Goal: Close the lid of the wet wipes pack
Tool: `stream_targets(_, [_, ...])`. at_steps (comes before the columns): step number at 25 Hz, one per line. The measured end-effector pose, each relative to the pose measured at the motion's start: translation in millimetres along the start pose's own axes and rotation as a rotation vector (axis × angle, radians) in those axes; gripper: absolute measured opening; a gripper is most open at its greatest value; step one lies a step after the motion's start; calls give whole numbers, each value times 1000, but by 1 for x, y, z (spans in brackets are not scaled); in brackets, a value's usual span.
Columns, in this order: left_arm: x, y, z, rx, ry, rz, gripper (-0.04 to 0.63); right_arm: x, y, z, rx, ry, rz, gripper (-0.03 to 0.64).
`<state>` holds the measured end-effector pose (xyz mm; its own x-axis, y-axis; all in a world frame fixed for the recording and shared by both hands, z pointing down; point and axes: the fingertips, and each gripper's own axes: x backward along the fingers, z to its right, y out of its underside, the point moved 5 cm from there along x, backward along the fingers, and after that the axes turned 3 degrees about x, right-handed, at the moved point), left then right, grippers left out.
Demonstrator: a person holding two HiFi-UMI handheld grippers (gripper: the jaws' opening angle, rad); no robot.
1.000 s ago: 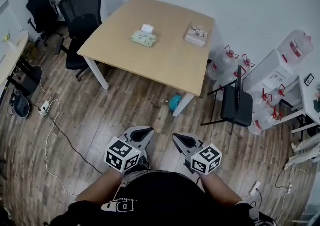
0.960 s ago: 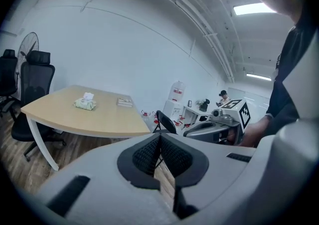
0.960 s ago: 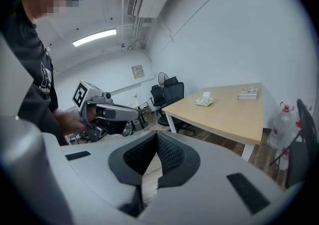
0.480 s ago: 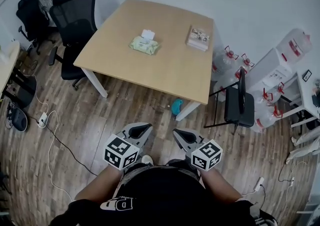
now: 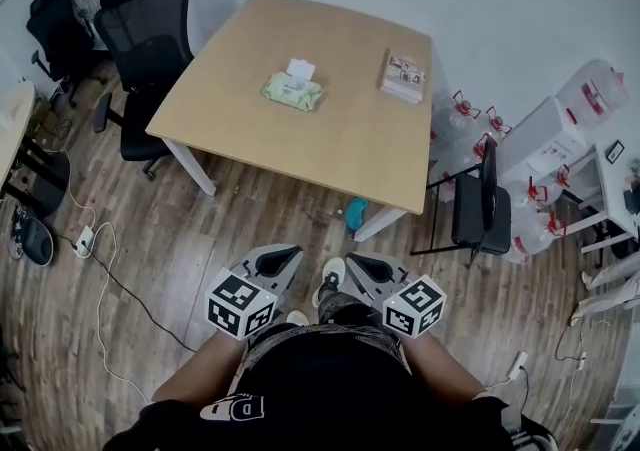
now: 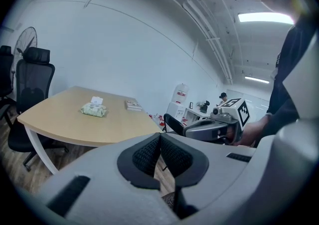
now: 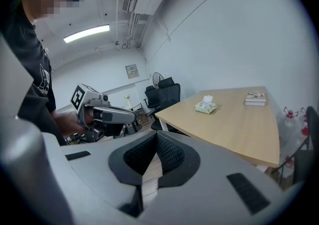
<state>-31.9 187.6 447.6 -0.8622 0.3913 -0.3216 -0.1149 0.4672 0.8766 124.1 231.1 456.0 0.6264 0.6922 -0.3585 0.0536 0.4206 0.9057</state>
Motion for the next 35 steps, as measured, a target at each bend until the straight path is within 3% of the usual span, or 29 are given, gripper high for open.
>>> stream_targets(19, [-44,-39,-88,34,-90,-25,17,-88,-45,79,24,-67,12,6])
stream_targets(35, [-140,-107,-159,38,-122,-43,17,-150,-91,200,-11,-122,-23,6])
